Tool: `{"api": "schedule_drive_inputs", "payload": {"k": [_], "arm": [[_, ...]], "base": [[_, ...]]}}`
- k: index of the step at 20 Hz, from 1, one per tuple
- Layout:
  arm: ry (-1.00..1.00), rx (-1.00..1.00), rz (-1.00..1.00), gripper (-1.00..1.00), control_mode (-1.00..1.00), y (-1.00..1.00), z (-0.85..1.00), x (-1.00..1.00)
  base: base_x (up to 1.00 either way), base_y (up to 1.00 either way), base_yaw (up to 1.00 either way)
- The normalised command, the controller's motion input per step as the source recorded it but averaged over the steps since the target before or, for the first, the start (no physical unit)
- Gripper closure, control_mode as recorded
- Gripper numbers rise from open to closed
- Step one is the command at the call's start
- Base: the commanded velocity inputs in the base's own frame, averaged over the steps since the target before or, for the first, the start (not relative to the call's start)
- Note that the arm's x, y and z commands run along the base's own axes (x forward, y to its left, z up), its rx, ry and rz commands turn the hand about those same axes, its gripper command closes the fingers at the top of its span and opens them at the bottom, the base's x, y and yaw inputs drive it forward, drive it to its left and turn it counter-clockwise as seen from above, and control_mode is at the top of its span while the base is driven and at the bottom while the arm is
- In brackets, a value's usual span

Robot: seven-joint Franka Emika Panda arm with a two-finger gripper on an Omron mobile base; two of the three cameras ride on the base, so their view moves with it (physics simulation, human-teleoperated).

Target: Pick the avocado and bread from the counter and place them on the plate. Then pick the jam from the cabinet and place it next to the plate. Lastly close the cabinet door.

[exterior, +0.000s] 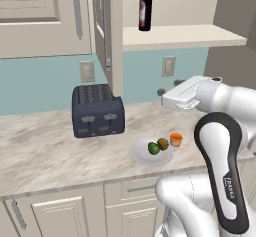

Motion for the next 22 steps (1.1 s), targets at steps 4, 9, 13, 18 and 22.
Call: {"api": "schedule_drive_inputs", "payload": {"k": [4,9,13,18,22], "arm": [[-0.04,0.02,0.00,-1.00,-1.00,0.77,0.09,-0.27],[-0.10,0.02,-0.03,-1.00,-1.00,0.79,0.01,-0.18],[-0.03,0.01,-0.05,-1.00,-1.00,0.15,0.00,-0.07],[0.02,0.04,-0.01,-1.00,-1.00,0.01,0.26,-0.37],[0.26,0.00,-0.02,-1.00,-1.00,0.41,0.06,-0.37]], "base": [[0.00,0.00,0.00],[0.00,0.00,0.00],[0.00,0.00,0.00],[0.00,0.00,0.00],[0.00,0.00,0.00]]}}
